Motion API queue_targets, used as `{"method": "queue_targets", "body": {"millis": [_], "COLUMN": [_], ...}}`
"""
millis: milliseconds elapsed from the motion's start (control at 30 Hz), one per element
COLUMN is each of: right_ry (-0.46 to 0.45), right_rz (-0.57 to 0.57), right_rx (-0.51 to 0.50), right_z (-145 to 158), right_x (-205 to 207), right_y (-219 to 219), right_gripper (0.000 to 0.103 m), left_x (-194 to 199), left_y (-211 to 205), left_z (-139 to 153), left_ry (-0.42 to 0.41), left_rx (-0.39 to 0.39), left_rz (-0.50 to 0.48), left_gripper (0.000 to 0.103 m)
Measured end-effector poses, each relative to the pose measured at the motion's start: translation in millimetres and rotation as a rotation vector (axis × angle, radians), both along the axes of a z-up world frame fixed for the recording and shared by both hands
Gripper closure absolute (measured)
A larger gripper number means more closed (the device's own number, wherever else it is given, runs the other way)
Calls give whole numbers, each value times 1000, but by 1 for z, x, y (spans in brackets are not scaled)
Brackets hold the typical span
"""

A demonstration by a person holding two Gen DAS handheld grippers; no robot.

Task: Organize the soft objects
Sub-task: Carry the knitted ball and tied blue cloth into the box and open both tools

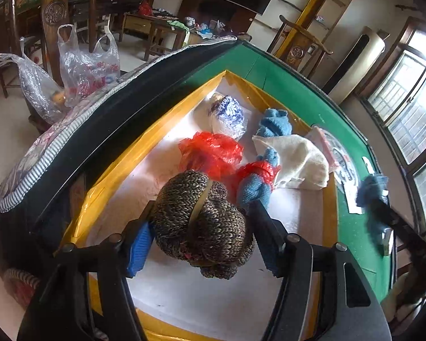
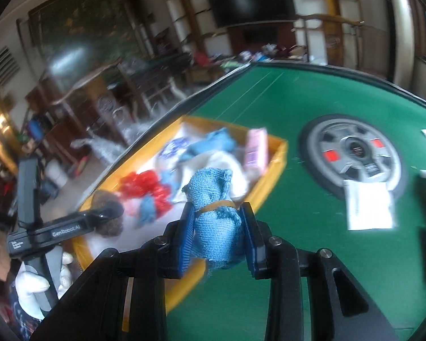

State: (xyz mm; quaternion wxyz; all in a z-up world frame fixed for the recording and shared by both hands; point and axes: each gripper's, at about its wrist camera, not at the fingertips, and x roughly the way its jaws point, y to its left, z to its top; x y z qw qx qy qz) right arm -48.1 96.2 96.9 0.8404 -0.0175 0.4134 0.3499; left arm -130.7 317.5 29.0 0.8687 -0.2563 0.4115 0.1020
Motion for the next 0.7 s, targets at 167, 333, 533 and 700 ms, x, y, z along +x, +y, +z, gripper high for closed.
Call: {"method": "queue_targets", "body": {"millis": [167,333,533,700], "right_ry": [52,65,46,10], "right_rz": [72,78,104,104], "right_rx": [-70,-139,-99,-36], "right_z": [-27,-45,-40,-22], "right_x": [0,4,2,0], "right_y": [50,75,76,56], "right_gripper": [73,73,55,55], "left_x": [-15,-23,-32,-41], "left_y": [7,13,14,10], "left_z": [12,19,31,36], "left_ry": [-43,-69,-110,-141], "left_rx": [-3,16,13,2], "left_rz": [17,42,57,79], "left_gripper": [38,38,38,38]}}
